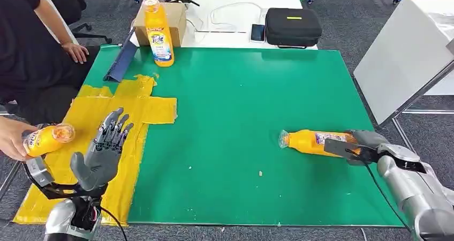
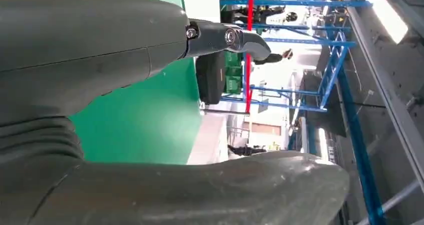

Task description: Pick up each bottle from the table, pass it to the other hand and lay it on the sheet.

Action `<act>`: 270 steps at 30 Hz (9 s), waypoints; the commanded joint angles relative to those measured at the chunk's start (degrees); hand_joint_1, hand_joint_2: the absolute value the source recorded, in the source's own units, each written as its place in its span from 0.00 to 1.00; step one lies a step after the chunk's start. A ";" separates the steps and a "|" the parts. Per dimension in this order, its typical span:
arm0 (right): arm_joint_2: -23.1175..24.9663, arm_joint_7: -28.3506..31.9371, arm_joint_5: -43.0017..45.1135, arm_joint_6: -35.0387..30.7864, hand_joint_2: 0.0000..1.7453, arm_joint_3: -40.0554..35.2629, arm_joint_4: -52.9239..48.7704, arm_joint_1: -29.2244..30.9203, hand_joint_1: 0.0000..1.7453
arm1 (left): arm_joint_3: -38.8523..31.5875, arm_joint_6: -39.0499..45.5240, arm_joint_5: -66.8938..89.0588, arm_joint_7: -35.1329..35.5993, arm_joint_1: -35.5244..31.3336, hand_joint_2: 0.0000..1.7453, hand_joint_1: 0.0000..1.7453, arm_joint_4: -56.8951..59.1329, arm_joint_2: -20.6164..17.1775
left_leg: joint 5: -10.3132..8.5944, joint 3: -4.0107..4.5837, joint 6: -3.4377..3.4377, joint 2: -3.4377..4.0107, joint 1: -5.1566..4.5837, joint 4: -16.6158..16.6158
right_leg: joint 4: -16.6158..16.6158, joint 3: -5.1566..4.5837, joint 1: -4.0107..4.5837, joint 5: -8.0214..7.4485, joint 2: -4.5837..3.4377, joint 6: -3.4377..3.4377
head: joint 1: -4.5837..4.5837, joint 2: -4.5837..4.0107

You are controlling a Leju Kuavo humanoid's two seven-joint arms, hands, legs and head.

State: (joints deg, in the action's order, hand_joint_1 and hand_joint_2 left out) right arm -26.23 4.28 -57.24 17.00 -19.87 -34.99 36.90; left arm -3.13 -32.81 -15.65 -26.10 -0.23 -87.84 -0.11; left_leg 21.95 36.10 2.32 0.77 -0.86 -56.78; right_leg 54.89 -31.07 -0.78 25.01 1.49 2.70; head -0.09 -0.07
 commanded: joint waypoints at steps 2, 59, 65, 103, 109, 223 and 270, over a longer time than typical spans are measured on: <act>-1.97 9.03 1.54 7.80 1.00 -15.57 4.63 2.14 1.00 | 0.95 -0.46 -0.72 -1.00 -4.47 0.00 0.00 7.58 -1.18 | 0.02 -0.16 -0.23 -0.14 0.12 0.02 | -0.08 0.18 0.08 0.00 -0.04 -0.15 | 0.00 0.02; -12.64 6.37 21.04 11.52 1.00 -46.47 -9.87 1.07 1.00 | 5.48 0.65 -4.33 -0.12 -10.62 0.00 0.00 14.14 0.20 | -0.19 -0.63 -0.11 0.64 0.14 0.05 | -0.21 -0.12 0.12 -0.55 -0.97 -0.13 | 0.00 0.00; -8.60 4.15 21.97 7.48 1.00 -44.57 -6.65 0.62 1.00 | 4.80 0.87 -4.53 -0.16 -9.49 0.00 0.00 12.50 0.18 | -0.15 -0.65 -0.09 0.76 0.16 0.03 | -0.23 -0.11 0.15 -0.55 -1.06 -0.10 | 0.00 0.00; 15.28 9.96 55.41 1.28 1.00 -3.36 -37.85 -26.16 1.00 | 9.21 4.77 -5.01 3.63 -1.49 1.00 0.00 4.01 2.63 | -0.39 0.68 -0.26 0.48 0.20 -0.01 | 0.02 -0.80 0.20 -0.57 -0.69 -0.09 | -0.02 0.00; 17.68 10.73 54.43 0.48 1.00 -5.19 -36.92 -25.28 1.00 | 12.13 9.24 -1.38 4.01 -1.96 1.00 0.00 3.74 3.01 | -0.37 0.67 -0.30 0.36 0.20 -0.07 | 0.08 -0.84 0.18 -0.51 -0.65 -0.12 | 0.00 0.00; 7.96 13.09 48.27 -7.88 1.00 -2.20 -72.72 -45.77 0.00 | 15.90 52.38 73.48 8.05 -2.09 1.00 1.00 6.57 -5.72 | -0.46 0.97 -0.19 -0.09 0.04 0.05 | 0.03 -1.65 0.04 -0.41 -0.13 -0.06 | -0.02 0.02; 10.40 14.18 45.83 -2.63 1.00 1.12 -68.01 -42.55 0.00 | 39.83 51.66 105.65 45.33 -24.84 0.00 0.00 39.66 -16.11 | -0.62 0.30 -0.39 0.11 0.21 0.06 | 0.02 -1.01 0.18 -0.56 -0.50 -0.41 | 0.00 0.00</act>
State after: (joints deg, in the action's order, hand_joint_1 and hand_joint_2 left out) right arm -18.56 18.49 -10.05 15.52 -17.16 -107.08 -6.67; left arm 29.61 16.18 89.99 14.19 -23.15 -50.69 -14.69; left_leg 21.28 36.48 2.11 0.87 -0.71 -56.74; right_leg 54.94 -32.12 -0.64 24.44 1.14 2.41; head -0.09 -0.07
